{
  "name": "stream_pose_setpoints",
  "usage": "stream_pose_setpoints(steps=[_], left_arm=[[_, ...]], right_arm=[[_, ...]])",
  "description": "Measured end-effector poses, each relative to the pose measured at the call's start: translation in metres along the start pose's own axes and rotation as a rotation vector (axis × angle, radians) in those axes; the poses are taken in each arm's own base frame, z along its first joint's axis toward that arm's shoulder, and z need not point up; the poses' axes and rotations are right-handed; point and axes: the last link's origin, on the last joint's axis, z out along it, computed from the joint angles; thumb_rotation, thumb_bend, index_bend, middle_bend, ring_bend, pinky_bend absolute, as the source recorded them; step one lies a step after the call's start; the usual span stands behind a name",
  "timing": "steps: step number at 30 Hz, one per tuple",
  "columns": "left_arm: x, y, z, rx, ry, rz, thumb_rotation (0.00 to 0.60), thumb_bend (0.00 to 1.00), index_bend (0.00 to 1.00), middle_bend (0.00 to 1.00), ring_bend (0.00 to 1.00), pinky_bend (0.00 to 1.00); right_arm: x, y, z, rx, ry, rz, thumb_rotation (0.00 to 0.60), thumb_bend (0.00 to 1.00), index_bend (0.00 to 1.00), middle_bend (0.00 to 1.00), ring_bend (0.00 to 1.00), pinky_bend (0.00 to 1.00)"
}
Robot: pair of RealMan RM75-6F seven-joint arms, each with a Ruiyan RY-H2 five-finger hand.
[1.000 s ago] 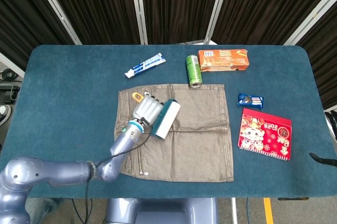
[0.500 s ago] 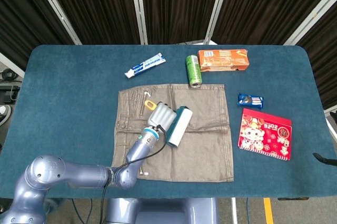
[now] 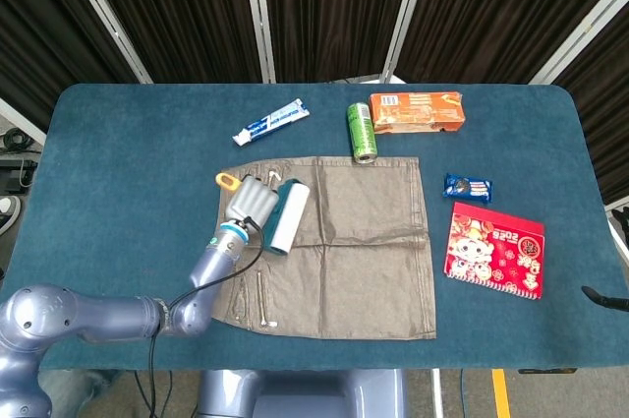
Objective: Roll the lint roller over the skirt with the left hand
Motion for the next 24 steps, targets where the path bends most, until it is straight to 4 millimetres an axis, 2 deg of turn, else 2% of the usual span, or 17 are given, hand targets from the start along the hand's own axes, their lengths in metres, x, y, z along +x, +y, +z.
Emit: stream_pose_setpoints(steps=[9, 13, 19, 24], left_arm=[[-0.031, -0.047, -0.005, 0.080, -0.051, 0.012, 0.600, 0.92, 0.67, 0.46, 0.40, 0.47], [-0.038, -0.060, -0.006, 0.097, -0.060, 0.021, 0.600, 0.92, 0.67, 0.46, 0.40, 0.47], [-0.035, -0.052, -0.004, 0.080, -0.049, 0.026, 0.600, 0.92, 0.67, 0.46, 0.40, 0.47], [-0.025, -0.032, -0.001, 0.043, -0.025, 0.032, 0.600, 0.92, 0.67, 0.46, 0.40, 0.47]], right_arm=[[-0.002, -0.004, 0.000, 0.013, -0.004, -0.014, 0.600, 0.00, 0.00, 0.00, 0.00, 0.00], [-0.002, -0.006, 0.000, 0.016, -0.006, -0.016, 0.600, 0.00, 0.00, 0.00, 0.00, 0.00], [-0.002, -0.005, 0.001, 0.011, -0.006, -0.013, 0.600, 0.00, 0.00, 0.00, 0.00, 0.00], [-0.001, -0.002, 0.002, 0.004, -0.005, -0.007, 0.600, 0.00, 0.00, 0.00, 0.00, 0.00]])
